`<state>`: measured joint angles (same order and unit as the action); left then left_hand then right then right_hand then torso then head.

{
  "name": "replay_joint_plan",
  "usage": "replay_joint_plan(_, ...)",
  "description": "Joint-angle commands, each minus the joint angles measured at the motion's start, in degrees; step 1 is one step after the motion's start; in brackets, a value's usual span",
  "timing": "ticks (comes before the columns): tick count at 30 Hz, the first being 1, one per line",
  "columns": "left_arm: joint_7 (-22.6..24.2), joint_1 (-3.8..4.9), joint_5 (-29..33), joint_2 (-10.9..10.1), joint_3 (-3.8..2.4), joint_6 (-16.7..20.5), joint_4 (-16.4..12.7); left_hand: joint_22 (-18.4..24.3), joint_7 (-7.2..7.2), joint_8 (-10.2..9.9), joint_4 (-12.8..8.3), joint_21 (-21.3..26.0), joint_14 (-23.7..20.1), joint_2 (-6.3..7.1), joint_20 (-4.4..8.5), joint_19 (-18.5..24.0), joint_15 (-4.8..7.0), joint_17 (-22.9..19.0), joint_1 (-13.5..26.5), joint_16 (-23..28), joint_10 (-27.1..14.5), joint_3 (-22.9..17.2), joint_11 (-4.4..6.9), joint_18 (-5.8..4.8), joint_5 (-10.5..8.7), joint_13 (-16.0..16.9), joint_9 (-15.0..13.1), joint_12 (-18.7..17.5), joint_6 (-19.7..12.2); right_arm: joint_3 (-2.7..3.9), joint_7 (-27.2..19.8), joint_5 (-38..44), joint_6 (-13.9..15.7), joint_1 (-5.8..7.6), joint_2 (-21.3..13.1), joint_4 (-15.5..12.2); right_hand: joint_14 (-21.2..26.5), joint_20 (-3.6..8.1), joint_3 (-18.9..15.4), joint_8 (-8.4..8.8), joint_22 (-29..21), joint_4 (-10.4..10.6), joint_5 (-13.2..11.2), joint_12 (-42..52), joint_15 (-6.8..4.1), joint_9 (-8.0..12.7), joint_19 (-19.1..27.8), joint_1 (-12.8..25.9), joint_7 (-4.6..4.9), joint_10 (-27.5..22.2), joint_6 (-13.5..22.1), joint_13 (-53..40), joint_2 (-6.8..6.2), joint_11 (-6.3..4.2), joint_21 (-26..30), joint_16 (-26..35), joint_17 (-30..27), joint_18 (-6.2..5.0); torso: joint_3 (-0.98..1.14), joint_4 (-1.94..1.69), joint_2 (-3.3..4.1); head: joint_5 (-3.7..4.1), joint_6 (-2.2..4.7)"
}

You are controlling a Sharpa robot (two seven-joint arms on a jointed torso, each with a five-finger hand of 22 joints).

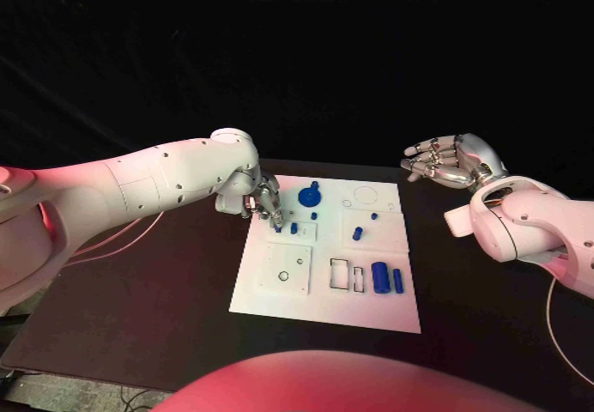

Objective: Assemble the parts on the task board

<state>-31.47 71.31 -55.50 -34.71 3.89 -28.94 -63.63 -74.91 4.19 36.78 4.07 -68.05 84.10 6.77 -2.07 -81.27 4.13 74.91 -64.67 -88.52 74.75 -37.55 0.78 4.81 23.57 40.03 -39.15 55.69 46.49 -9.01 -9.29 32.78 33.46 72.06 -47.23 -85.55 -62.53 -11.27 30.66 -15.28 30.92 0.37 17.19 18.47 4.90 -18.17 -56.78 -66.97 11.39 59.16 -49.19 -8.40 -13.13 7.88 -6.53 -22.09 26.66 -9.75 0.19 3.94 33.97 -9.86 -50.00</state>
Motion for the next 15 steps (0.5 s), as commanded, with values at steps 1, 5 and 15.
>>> replay_joint_plan(1,-0.68,-0.16,0.34,0.18,0.1,1.86,0.11,-9.06,0.18,-1.93,-6.47,0.25,5.21,-1.42,-0.54,0.13,-0.56,11.44,-0.54,-0.06,-0.05,-5.93,-0.54,-0.39,0.59,0.13,1.33,-0.14,-0.39,0.01,-0.26,0.49,-0.78,-0.03,0.01,-0.05,-0.16,-0.37,0.09,-0.27,-0.05,-0.34,0.34,-0.21,0.12,0.03,-0.08,0.32,0.1,0.35,0.14,0.06,0.43,0.06,0.29,0.18,0.05,-0.7,0.01,-0.02,-0.01,0.04,0.0)
replay_joint_plan(5,-0.71,-0.16,0.54,0.2,0.11,1.65,0.12,-9.07,0.54,-4.26,-6.61,0.25,5.2,-1.77,-0.77,0.13,-0.79,11.39,-0.42,-0.05,-0.2,-5.82,-0.81,-0.38,0.73,0.34,2.87,0.01,-0.44,0.01,-0.26,0.47,-0.79,-0.03,-0.01,-0.06,-0.18,-0.37,0.04,-0.26,-0.16,-0.36,0.32,-0.27,0.14,0.04,-0.1,0.39,0.12,0.35,0.18,0.12,0.41,0.08,0.33,0.3,0.08,-0.69,-0.01,0.01,-0.01,0.08,0.0)
replay_joint_plan(15,-0.83,-0.16,1.18,0.23,0.12,1.13,0.1,-9.05,0.73,-5.89,-6.33,0.31,5.17,-1.73,-0.96,0.16,-0.96,11.26,0.25,0.0,-0.28,-5.15,-1.0,-0.37,0.45,0.51,4.0,0.13,0.05,0.01,-0.21,0.44,-0.9,-0.03,-0.07,-0.1,-0.18,-0.37,0.04,-0.26,-0.16,-0.36,0.32,-0.27,0.14,0.04,-0.1,0.39,0.12,0.35,0.18,0.12,0.41,0.08,0.33,0.3,0.08,-0.69,-0.02,-0.03,0.0,0.18,0.0)
